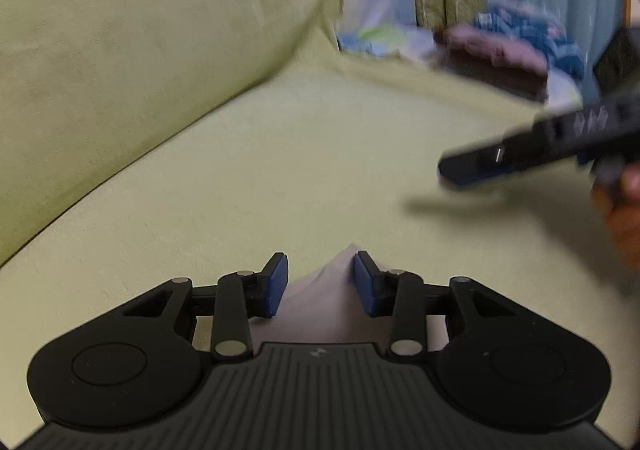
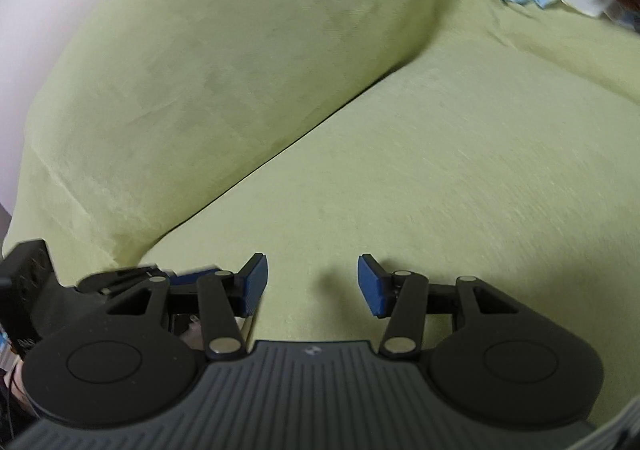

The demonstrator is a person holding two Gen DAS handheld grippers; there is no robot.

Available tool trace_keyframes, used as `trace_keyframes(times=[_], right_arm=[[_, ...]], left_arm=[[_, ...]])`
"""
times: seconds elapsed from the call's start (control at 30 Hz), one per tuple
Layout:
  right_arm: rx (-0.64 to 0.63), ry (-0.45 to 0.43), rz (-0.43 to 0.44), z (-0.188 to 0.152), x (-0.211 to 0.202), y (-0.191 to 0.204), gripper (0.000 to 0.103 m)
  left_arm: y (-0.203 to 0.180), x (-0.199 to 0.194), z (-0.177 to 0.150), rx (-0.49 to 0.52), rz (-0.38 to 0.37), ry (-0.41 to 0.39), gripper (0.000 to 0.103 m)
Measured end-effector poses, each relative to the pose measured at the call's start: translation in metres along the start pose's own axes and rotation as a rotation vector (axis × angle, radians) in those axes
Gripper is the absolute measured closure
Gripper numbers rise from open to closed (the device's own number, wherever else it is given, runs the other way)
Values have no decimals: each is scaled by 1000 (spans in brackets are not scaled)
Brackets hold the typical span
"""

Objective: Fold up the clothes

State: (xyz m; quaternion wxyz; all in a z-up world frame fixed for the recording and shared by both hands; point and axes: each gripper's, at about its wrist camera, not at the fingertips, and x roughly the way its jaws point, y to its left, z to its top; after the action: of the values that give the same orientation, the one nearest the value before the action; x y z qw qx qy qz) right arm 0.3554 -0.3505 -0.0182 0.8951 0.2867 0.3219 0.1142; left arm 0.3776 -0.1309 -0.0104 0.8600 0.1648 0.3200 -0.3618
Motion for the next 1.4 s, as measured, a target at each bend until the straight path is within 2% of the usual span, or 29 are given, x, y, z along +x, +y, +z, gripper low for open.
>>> trace_keyframes(times=[0.2, 0.3, 0.43, 0.57, 0.7, 0.8, 0.93, 1.07, 1.17, 1.27, 1.4], right_arm=[[25, -6, 9, -5, -7, -4, 57], [52, 1, 39, -6, -8, -7, 57], [66, -1, 40, -4, -9, -13, 57], [78, 0, 41, -3, -11, -17, 57], [73, -4, 40, -5, -13, -18, 57], [82, -3, 54, -5, -12, -20, 57], [69, 7, 65, -5, -11, -18, 57], [57, 11, 78, -5, -13, -18, 57], [46, 27, 103, -5, -15, -17, 57], [60, 52, 145, -10, -21, -15, 57], [127, 78, 186, -29, -45, -6, 57]], left_arm=[[-1, -11, 5, -25, 53, -20, 58], [-2, -4, -3, -15, 74, 20, 58], [-4, -20, -1, -62, 91, -44, 58], [-6, -5, -7, -34, 103, 27, 56], [-4, -14, 0, -86, 133, -35, 57], [-16, -27, 1, -88, 116, -77, 57], [-29, -14, -14, -36, 125, -9, 57], [-32, -35, -16, -81, 136, -53, 57], [-40, -52, -19, -66, 151, -65, 57], [-54, -80, -36, -65, 155, -66, 57], [-62, -109, -66, -120, 158, -63, 57]])
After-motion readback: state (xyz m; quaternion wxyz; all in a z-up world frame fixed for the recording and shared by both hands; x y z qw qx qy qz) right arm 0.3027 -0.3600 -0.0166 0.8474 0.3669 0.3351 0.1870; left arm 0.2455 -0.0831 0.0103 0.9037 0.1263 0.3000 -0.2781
